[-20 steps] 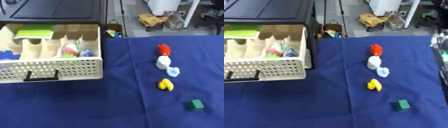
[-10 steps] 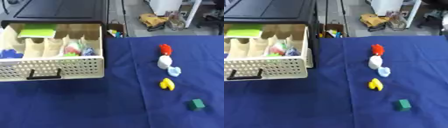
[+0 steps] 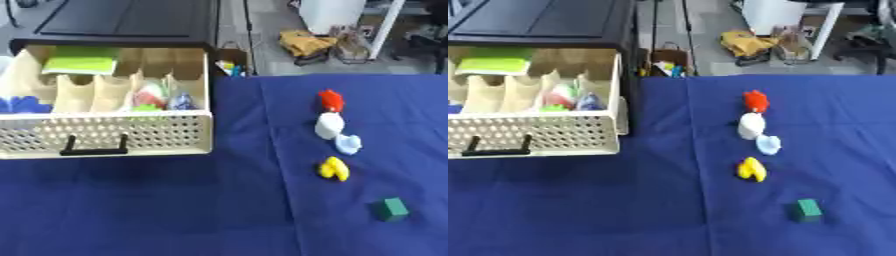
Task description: Pick up objects from table and place into drawer.
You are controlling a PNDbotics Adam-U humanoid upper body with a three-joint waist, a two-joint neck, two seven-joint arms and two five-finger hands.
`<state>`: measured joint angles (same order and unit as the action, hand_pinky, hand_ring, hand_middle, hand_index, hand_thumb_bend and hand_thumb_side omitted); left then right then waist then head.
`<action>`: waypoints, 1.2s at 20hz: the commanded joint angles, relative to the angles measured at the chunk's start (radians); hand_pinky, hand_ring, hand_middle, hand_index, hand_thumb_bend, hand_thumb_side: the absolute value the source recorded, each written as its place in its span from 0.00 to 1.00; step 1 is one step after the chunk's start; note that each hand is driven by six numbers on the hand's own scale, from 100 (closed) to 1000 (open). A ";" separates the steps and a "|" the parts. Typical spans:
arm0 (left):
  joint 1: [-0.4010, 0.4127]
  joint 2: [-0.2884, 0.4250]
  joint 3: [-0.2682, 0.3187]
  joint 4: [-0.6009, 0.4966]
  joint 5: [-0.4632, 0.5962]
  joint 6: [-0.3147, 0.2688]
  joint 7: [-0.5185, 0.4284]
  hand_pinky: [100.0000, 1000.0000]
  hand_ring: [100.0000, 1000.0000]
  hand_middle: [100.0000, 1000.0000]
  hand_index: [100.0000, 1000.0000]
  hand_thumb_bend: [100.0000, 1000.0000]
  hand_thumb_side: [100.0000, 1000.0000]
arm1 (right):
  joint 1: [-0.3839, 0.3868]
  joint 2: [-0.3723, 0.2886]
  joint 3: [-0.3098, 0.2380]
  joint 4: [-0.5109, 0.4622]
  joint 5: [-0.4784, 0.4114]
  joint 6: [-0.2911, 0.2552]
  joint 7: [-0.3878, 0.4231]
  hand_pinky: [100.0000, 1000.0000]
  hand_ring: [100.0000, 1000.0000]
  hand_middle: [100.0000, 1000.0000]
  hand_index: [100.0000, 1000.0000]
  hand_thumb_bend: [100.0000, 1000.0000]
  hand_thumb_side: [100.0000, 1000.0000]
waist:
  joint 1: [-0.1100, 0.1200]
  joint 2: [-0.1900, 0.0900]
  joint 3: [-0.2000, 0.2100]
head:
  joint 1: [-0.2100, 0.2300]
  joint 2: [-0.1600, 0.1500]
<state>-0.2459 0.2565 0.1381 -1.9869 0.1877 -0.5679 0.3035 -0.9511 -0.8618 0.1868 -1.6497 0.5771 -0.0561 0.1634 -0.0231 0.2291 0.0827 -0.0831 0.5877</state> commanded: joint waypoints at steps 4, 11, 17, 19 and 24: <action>-0.001 0.031 -0.004 -0.013 0.005 -0.002 -0.008 0.36 0.54 0.59 0.79 0.19 0.94 | -0.076 -0.011 0.042 0.169 0.072 -0.067 0.112 0.65 0.75 0.59 0.76 0.61 0.83 | -0.001 -0.023 0.001 | -0.008 0.002; -0.001 0.034 -0.006 -0.013 0.006 -0.001 -0.011 0.36 0.54 0.59 0.79 0.19 0.94 | -0.093 -0.006 0.095 0.251 0.131 -0.120 0.239 0.66 0.76 0.64 1.00 0.57 0.78 | -0.004 -0.022 0.000 | -0.012 0.000; -0.003 0.034 -0.006 -0.013 0.006 -0.001 -0.012 0.36 0.54 0.59 0.79 0.19 0.94 | -0.062 -0.033 0.102 0.236 0.100 -0.202 0.449 0.68 0.78 0.70 1.00 0.50 0.62 | -0.004 -0.019 -0.002 | -0.013 -0.005; -0.003 0.033 -0.006 -0.013 0.006 -0.001 -0.012 0.36 0.54 0.59 0.79 0.19 0.94 | -0.046 -0.048 0.099 0.216 0.068 -0.227 0.528 0.69 0.78 0.71 1.00 0.47 0.58 | -0.003 -0.018 -0.003 | -0.015 -0.006; -0.004 0.033 -0.006 -0.013 0.005 -0.003 -0.012 0.36 0.54 0.59 0.79 0.19 0.94 | 0.017 -0.100 0.072 0.137 -0.021 -0.243 0.653 0.69 0.79 0.70 1.00 0.45 0.52 | -0.001 -0.015 -0.005 | -0.014 -0.012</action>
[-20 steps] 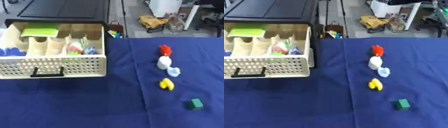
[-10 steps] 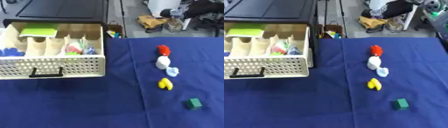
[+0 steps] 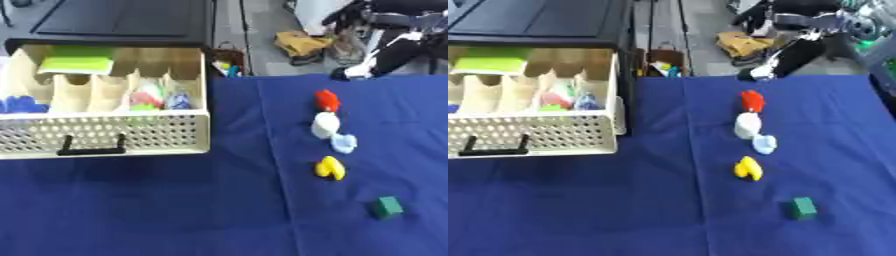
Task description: Pick up objects from table and place into drawer.
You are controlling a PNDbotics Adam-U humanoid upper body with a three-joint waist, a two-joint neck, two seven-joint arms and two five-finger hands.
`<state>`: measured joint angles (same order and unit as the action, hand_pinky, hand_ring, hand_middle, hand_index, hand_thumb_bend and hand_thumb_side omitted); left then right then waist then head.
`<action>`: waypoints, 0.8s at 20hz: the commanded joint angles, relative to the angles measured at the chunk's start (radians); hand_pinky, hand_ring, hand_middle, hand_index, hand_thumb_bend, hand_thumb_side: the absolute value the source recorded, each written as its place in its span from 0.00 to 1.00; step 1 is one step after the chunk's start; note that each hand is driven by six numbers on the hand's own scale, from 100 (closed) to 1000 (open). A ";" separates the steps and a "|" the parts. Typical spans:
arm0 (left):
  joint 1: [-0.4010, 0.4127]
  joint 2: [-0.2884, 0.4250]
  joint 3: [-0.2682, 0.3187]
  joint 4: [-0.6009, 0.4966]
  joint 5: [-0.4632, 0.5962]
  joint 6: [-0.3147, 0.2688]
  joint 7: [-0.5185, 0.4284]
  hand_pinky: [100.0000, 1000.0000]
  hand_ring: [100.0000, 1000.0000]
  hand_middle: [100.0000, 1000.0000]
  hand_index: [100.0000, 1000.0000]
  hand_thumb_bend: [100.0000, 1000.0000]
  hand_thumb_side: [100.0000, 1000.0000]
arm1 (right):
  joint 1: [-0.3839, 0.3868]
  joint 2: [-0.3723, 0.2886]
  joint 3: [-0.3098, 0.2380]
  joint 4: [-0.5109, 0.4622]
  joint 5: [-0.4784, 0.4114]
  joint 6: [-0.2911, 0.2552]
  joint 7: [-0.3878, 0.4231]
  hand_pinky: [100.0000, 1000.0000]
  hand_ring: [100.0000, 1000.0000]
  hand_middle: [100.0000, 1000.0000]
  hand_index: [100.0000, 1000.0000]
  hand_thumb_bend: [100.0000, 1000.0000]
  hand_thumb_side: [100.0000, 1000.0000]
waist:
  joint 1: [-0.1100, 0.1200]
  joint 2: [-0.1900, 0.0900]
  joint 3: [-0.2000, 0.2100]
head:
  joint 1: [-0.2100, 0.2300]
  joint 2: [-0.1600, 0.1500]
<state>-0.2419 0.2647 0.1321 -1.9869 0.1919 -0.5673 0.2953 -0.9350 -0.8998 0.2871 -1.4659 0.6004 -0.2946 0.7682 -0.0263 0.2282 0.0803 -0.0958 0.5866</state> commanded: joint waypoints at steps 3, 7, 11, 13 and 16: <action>-0.010 0.025 0.001 -0.013 0.001 -0.004 -0.003 0.36 0.54 0.59 0.79 0.19 0.95 | 0.043 -0.094 -0.053 -0.094 -0.088 0.009 0.075 0.69 0.78 0.69 1.00 0.45 0.51 | 0.003 -0.013 -0.004 | -0.001 -0.014; -0.012 0.024 0.001 -0.013 0.002 -0.006 -0.002 0.36 0.54 0.59 0.79 0.19 0.95 | 0.125 -0.143 -0.078 -0.165 -0.135 0.020 0.089 0.69 0.77 0.65 1.00 0.43 0.46 | 0.005 -0.009 -0.007 | -0.001 -0.020; -0.015 0.023 0.002 -0.013 0.001 -0.007 -0.001 0.36 0.54 0.59 0.79 0.19 0.95 | 0.216 -0.190 -0.112 -0.237 -0.167 0.034 0.104 0.69 0.77 0.61 1.00 0.45 0.36 | 0.005 -0.004 -0.009 | 0.000 -0.024; -0.017 0.023 0.003 -0.013 0.000 -0.007 0.000 0.36 0.54 0.59 0.79 0.19 0.95 | 0.263 -0.210 -0.126 -0.266 -0.173 0.040 0.116 0.70 0.77 0.62 1.00 0.38 0.36 | 0.005 -0.002 -0.010 | 0.002 -0.026; -0.020 0.022 0.004 -0.013 0.000 -0.007 0.001 0.36 0.54 0.59 0.79 0.19 0.95 | 0.320 -0.226 -0.143 -0.304 -0.179 0.046 0.134 0.71 0.77 0.64 1.00 0.36 0.28 | 0.006 0.001 -0.013 | 0.003 -0.030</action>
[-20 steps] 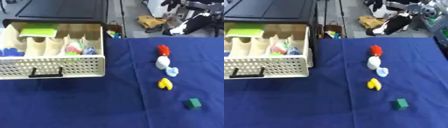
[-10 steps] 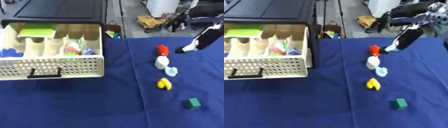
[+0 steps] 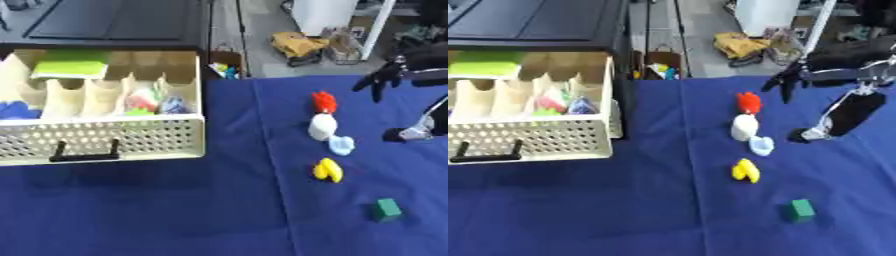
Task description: Pick up objects from table and place into drawer.
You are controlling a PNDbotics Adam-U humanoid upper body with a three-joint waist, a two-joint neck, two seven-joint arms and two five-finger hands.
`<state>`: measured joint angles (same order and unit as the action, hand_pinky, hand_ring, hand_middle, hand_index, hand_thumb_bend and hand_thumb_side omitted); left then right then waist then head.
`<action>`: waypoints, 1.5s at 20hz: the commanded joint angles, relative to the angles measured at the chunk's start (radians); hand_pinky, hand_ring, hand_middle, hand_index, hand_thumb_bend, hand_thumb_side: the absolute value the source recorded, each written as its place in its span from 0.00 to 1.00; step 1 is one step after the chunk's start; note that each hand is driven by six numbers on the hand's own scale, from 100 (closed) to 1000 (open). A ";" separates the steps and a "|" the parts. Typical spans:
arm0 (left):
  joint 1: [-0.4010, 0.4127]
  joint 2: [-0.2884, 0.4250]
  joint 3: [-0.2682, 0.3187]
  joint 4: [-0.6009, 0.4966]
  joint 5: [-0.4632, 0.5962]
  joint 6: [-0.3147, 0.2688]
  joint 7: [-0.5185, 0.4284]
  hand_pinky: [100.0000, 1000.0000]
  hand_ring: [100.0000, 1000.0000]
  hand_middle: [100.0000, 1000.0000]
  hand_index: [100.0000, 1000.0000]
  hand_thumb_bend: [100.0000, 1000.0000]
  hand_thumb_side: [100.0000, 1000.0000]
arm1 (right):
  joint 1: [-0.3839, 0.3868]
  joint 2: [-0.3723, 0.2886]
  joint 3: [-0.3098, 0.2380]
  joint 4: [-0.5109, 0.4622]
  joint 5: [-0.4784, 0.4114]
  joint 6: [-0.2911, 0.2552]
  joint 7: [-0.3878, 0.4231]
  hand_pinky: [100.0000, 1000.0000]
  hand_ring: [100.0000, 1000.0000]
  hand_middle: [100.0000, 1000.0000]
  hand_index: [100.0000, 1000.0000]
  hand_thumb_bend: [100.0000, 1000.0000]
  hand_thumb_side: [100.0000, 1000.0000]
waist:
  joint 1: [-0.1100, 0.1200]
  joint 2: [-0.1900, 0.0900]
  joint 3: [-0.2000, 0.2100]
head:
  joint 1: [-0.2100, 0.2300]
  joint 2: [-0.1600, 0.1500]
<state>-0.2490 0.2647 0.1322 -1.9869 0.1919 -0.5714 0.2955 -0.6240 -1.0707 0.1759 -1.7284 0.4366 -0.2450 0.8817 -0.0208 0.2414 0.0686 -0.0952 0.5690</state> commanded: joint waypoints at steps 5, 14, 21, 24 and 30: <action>-0.016 0.020 0.005 -0.013 -0.001 -0.002 0.003 0.36 0.54 0.59 0.79 0.19 0.94 | 0.076 -0.065 -0.046 -0.085 -0.033 0.009 0.025 0.72 0.77 0.63 1.00 0.39 0.23 | 0.001 -0.008 -0.005 | 0.005 -0.016; -0.020 0.019 0.005 -0.013 -0.002 -0.002 0.005 0.36 0.54 0.59 0.79 0.18 0.94 | 0.145 -0.079 -0.032 -0.103 -0.032 0.029 0.025 0.74 0.79 0.64 1.00 0.34 0.17 | 0.000 -0.004 -0.009 | 0.003 -0.019; -0.022 0.018 0.006 -0.013 -0.003 -0.002 0.005 0.36 0.54 0.59 0.79 0.18 0.94 | 0.182 -0.077 -0.022 -0.103 -0.040 0.039 0.025 0.76 0.80 0.69 1.00 0.31 0.13 | 0.001 0.000 -0.012 | 0.002 -0.020; -0.023 0.018 0.006 -0.013 -0.003 -0.002 0.005 0.36 0.54 0.59 0.79 0.18 0.94 | 0.197 -0.078 -0.022 -0.111 -0.035 0.041 0.025 0.76 0.82 0.75 1.00 0.39 0.18 | 0.001 0.001 -0.013 | 0.001 -0.020; -0.023 0.018 0.007 -0.013 -0.004 -0.002 0.005 0.36 0.54 0.59 0.79 0.18 0.94 | 0.230 -0.084 -0.023 -0.137 -0.021 0.058 0.025 0.76 0.84 0.75 1.00 0.42 0.20 | 0.000 0.003 -0.017 | 0.000 -0.018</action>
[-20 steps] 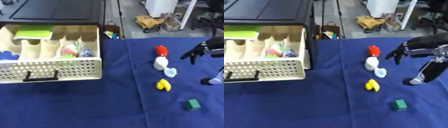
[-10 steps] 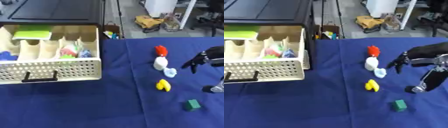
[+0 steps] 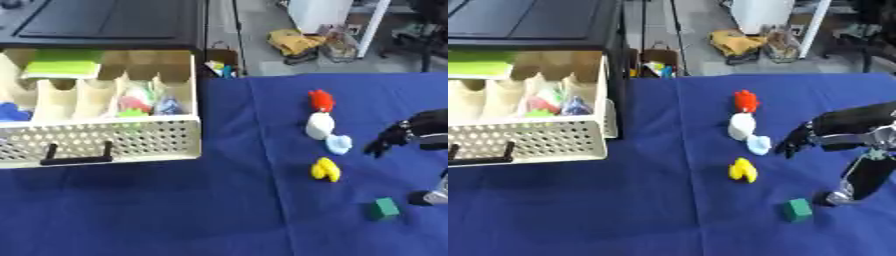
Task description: Pick up objects from table and place into drawer.
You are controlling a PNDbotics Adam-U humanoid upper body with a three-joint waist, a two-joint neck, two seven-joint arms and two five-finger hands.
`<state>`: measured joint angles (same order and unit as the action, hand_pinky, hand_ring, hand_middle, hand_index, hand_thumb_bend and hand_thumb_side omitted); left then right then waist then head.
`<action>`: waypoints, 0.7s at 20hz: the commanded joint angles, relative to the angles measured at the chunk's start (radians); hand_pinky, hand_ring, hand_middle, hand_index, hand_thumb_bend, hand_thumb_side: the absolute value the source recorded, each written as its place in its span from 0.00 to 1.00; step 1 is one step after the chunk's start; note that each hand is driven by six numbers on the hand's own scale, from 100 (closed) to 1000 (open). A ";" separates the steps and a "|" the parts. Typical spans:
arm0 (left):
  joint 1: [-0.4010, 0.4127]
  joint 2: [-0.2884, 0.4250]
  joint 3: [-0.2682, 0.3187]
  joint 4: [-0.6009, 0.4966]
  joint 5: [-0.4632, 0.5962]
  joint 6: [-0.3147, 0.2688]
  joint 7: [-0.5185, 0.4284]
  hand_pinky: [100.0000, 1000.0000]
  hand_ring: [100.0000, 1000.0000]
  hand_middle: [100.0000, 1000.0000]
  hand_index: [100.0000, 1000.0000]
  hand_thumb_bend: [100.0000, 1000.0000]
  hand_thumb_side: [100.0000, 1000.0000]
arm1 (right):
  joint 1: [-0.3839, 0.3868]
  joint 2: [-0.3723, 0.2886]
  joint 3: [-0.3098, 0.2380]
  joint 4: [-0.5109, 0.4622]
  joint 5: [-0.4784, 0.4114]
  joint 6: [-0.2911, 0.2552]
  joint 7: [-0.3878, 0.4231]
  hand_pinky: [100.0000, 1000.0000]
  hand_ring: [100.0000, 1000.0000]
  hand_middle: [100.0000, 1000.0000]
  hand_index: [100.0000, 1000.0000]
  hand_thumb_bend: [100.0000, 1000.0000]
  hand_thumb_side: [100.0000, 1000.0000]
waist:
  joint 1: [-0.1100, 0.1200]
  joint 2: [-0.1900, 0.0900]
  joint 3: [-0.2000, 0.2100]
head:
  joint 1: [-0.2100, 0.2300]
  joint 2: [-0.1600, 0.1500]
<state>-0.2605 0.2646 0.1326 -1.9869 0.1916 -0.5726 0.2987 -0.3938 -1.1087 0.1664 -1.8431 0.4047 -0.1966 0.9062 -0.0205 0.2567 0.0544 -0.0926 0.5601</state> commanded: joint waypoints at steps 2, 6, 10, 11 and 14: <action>-0.013 0.019 0.007 -0.013 -0.005 -0.001 0.003 0.36 0.54 0.59 0.79 0.18 0.94 | 0.013 -0.042 -0.021 -0.032 0.011 0.024 0.001 0.76 0.84 0.74 1.00 0.43 0.21 | -0.001 -0.011 -0.005 | 0.000 -0.010; -0.014 0.018 0.008 -0.013 -0.006 0.000 0.005 0.36 0.54 0.59 0.79 0.18 0.94 | 0.038 -0.029 -0.036 -0.043 0.010 0.056 0.001 0.75 0.84 0.72 1.00 0.44 0.21 | -0.003 -0.010 -0.008 | 0.002 -0.012; -0.015 0.018 0.008 -0.013 -0.007 -0.001 0.005 0.36 0.54 0.59 0.79 0.18 0.94 | 0.049 -0.022 -0.038 -0.044 0.034 0.089 -0.002 0.74 0.83 0.71 0.99 0.42 0.23 | -0.002 -0.008 -0.007 | 0.000 -0.012; -0.015 0.017 0.008 -0.013 -0.007 -0.001 0.005 0.35 0.54 0.59 0.79 0.18 0.94 | 0.052 -0.019 -0.037 -0.042 0.045 0.098 -0.005 0.74 0.83 0.70 0.95 0.43 0.24 | -0.002 -0.007 -0.006 | 0.000 -0.013; -0.016 0.015 0.007 -0.013 -0.008 -0.001 0.005 0.35 0.54 0.59 0.79 0.18 0.94 | 0.058 -0.014 -0.032 -0.038 0.077 0.119 -0.016 0.73 0.83 0.69 0.91 0.42 0.25 | -0.001 -0.005 -0.005 | 0.000 -0.012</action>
<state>-0.2649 0.2645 0.1328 -1.9869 0.1870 -0.5716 0.3008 -0.3321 -1.1029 0.1475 -1.8741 0.4642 -0.0884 0.8948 -0.0207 0.2648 0.0494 -0.0922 0.5597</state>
